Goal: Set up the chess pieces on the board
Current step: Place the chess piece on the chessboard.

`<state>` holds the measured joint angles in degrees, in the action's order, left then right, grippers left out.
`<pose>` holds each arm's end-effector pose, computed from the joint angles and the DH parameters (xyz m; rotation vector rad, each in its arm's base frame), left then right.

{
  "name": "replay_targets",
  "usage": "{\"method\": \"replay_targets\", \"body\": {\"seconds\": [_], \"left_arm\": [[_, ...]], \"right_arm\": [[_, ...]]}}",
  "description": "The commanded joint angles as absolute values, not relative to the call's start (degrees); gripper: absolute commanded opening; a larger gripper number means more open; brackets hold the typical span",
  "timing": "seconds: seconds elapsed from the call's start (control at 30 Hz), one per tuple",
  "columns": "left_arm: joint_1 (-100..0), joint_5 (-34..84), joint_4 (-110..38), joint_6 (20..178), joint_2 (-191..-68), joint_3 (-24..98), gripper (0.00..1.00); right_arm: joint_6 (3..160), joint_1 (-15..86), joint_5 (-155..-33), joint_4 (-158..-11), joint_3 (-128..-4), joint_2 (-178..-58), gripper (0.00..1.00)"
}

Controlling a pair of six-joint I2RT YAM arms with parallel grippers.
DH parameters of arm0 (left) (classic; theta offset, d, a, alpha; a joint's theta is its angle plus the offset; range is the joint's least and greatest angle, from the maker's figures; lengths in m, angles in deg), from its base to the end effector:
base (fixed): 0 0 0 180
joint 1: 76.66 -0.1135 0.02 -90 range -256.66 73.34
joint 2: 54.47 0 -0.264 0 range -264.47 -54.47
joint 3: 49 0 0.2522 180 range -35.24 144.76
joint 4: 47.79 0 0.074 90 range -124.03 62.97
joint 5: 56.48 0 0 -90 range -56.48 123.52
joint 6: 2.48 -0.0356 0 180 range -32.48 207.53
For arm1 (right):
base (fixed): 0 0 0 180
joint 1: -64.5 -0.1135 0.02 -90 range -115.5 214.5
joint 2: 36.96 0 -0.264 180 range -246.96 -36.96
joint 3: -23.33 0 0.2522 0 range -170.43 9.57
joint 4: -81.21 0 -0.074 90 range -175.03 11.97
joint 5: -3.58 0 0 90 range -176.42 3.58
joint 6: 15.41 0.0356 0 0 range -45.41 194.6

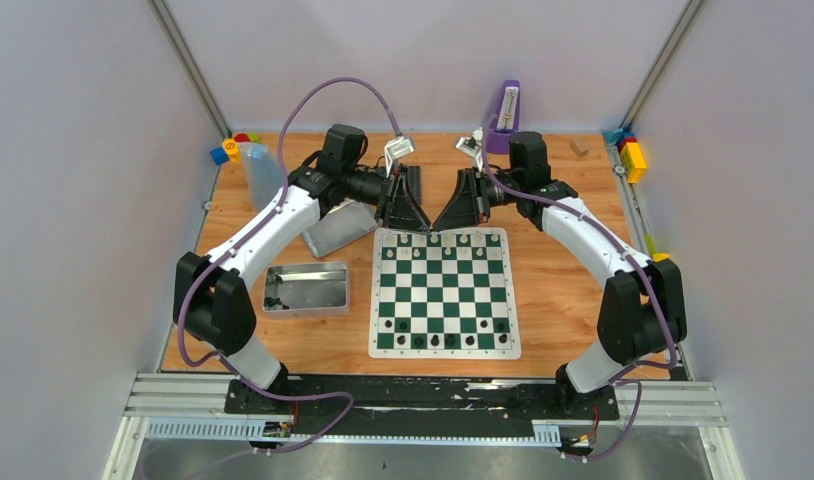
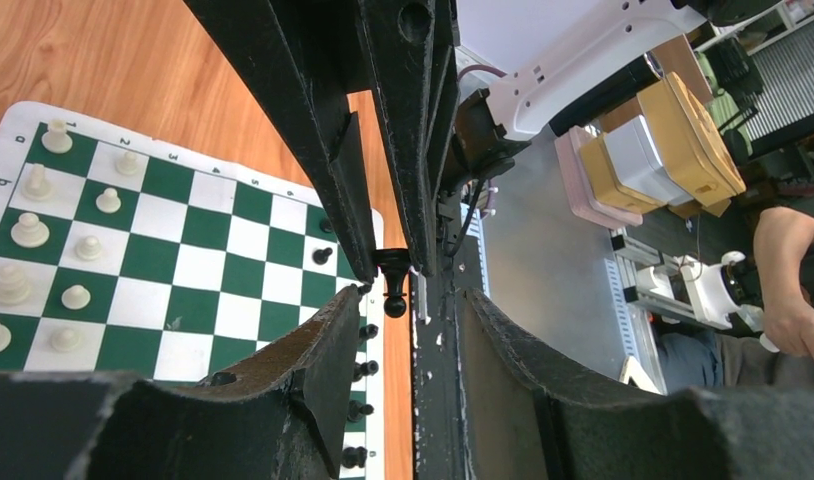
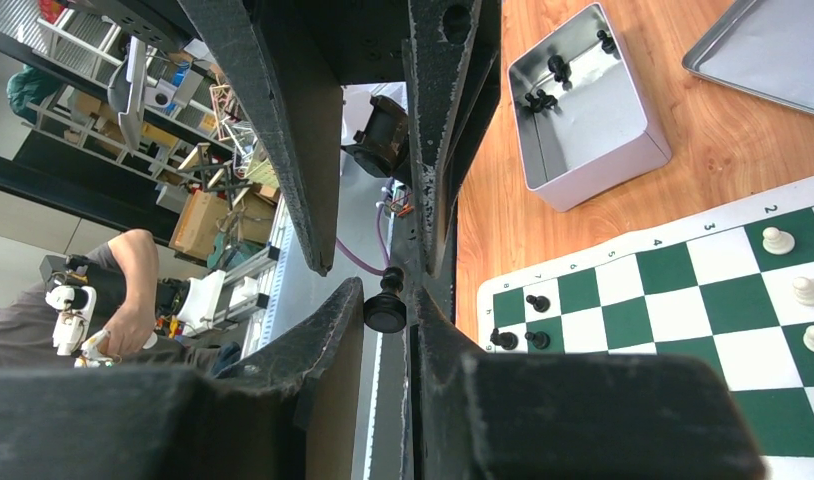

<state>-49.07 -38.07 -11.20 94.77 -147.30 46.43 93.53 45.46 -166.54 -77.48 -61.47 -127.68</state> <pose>0.2996 -0.1947 0.3410 1.1039 1.8262 -1.6881 0.3151 0.1458 0.3148 -0.9395 1.8275 1.8167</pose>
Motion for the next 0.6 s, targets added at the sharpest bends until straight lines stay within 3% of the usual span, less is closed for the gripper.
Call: {"method": "replay_targets", "body": {"seconds": [0.0,0.57], "left_arm": [[-48.98,-39.14,-13.20,95.30,-147.49,46.33,0.51],[-48.28,-39.48,-13.07,95.26,-147.96,46.25,0.40]], "right_arm": [[94.08,45.53,-168.14,-80.45,-61.35,-127.22,0.00],[94.02,45.64,-167.74,-80.64,-61.53,-128.09,0.00]]}}
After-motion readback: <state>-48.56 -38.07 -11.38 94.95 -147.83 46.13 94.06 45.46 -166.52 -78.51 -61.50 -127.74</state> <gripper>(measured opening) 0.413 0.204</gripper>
